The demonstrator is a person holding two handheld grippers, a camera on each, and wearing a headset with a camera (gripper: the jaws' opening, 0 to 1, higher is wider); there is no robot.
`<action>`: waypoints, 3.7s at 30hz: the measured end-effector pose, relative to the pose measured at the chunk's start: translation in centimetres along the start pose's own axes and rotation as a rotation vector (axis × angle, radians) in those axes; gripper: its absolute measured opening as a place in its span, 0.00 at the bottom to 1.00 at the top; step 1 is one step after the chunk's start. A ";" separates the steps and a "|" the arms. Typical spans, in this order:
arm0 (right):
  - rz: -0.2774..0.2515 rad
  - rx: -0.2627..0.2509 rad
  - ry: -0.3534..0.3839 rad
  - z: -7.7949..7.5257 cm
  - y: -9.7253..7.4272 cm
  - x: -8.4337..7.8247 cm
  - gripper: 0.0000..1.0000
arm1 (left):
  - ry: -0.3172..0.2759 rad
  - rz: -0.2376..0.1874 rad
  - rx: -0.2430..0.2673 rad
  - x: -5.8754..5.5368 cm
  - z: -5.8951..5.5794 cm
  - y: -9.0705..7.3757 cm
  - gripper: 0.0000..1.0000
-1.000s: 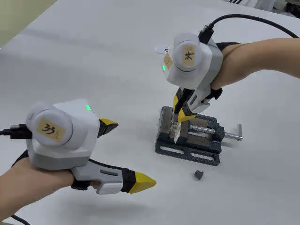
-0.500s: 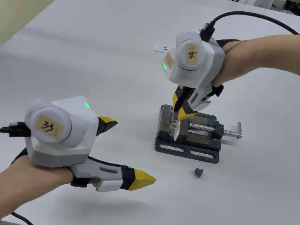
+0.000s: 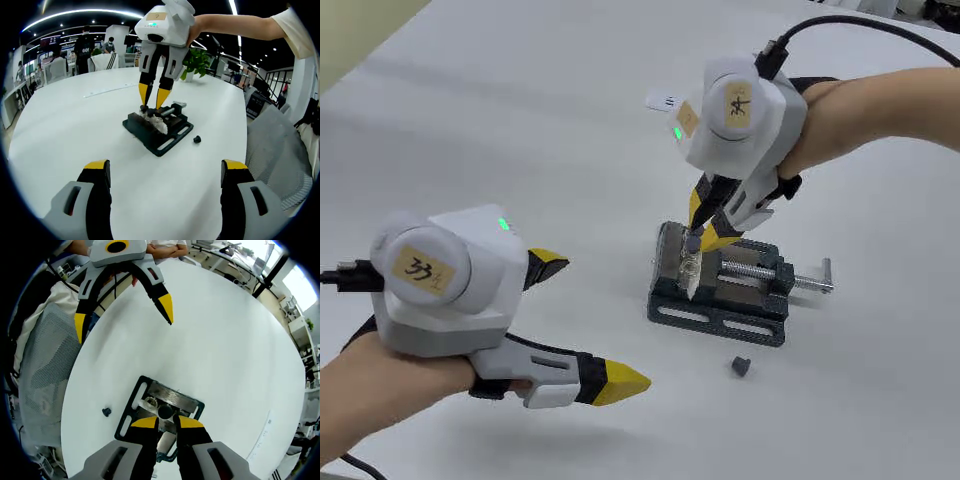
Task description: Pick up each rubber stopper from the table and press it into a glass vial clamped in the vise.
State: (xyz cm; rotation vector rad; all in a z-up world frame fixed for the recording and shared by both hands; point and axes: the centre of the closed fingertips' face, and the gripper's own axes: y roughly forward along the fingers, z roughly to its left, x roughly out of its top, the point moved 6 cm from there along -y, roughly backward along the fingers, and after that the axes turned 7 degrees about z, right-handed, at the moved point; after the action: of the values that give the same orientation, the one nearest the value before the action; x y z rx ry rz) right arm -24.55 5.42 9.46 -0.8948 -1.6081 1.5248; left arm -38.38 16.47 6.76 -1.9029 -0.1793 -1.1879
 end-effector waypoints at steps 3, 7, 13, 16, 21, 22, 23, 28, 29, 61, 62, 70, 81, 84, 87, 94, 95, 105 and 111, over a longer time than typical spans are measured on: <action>-0.022 0.012 0.025 0.1 -0.1 -0.2 0.08 | -0.001 -0.005 0.005 0.1 0.2 -0.1 0.91; -0.041 0.026 0.033 0.3 -0.1 0.2 0.04 | -0.006 -0.007 0.011 0.2 0.5 -0.1 0.91; -0.048 0.032 0.050 0.3 0.0 0.5 0.00 | -0.006 -0.004 0.011 0.0 0.4 -0.1 0.91; -0.050 0.035 0.052 0.3 0.1 0.6 0.00 | -0.006 0.001 0.009 -0.1 0.4 -0.1 0.91; -0.041 0.039 0.057 0.4 0.3 0.5 0.00 | -0.007 0.003 0.008 -0.2 0.4 -0.1 0.91; -0.037 0.037 0.054 0.3 0.4 0.5 0.00 | -0.010 0.002 0.007 -0.2 0.4 -0.1 0.90; -0.034 0.039 0.053 0.4 0.5 0.5 0.00 | -0.009 0.002 0.007 -0.2 0.4 -0.1 0.90; -0.030 0.042 0.057 0.4 0.5 0.4 0.00 | -0.009 0.007 0.007 -0.4 0.5 -0.1 0.90; -0.028 0.042 0.057 0.4 0.5 0.5 0.00 | -0.009 0.008 0.007 -0.4 0.5 -0.1 0.90; -0.002 0.068 0.246 0.5 0.5 0.6 0.00 | -0.008 0.021 -0.007 -0.5 0.4 0.9 0.90; 0.000 0.068 0.250 0.5 0.5 0.6 0.00 | -0.010 0.022 -0.005 -0.5 0.4 0.9 0.90; -0.025 0.073 0.276 0.3 0.8 0.2 0.00 | -0.016 0.023 0.000 -0.5 0.5 0.9 0.90; -0.041 0.092 0.319 0.2 0.9 0.2 0.00 | -0.019 0.024 0.001 -0.6 0.9 1.0 0.90; -0.037 0.094 0.327 0.5 0.9 0.4 0.00 | -0.018 0.020 -0.002 -0.5 0.9 1.1 0.90; 0.021 0.080 0.287 0.3 0.9 0.9 0.00 | -0.012 0.024 -0.004 -0.5 0.8 1.2 0.90; 0.058 0.092 0.289 0.0 1.0 1.2 0.00 | -0.015 0.017 -0.002 -0.3 0.9 1.0 0.90; 0.058 0.095 0.298 -0.1 1.0 1.2 0.00 | -0.013 0.016 -0.001 -0.3 0.9 1.0 0.90; 0.011 0.119 0.344 0.1 0.9 0.5 0.00 | -0.003 0.009 0.015 0.1 1.0 0.3 0.90; -0.020 0.111 0.375 0.1 1.0 0.3 0.00 | 0.007 0.005 0.020 0.5 0.9 0.3 0.90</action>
State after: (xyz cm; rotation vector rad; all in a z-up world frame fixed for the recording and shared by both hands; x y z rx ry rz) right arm -24.79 5.68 8.48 -1.0286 -1.2477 1.3248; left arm -37.37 16.85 6.82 -1.8804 -0.1814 -1.1852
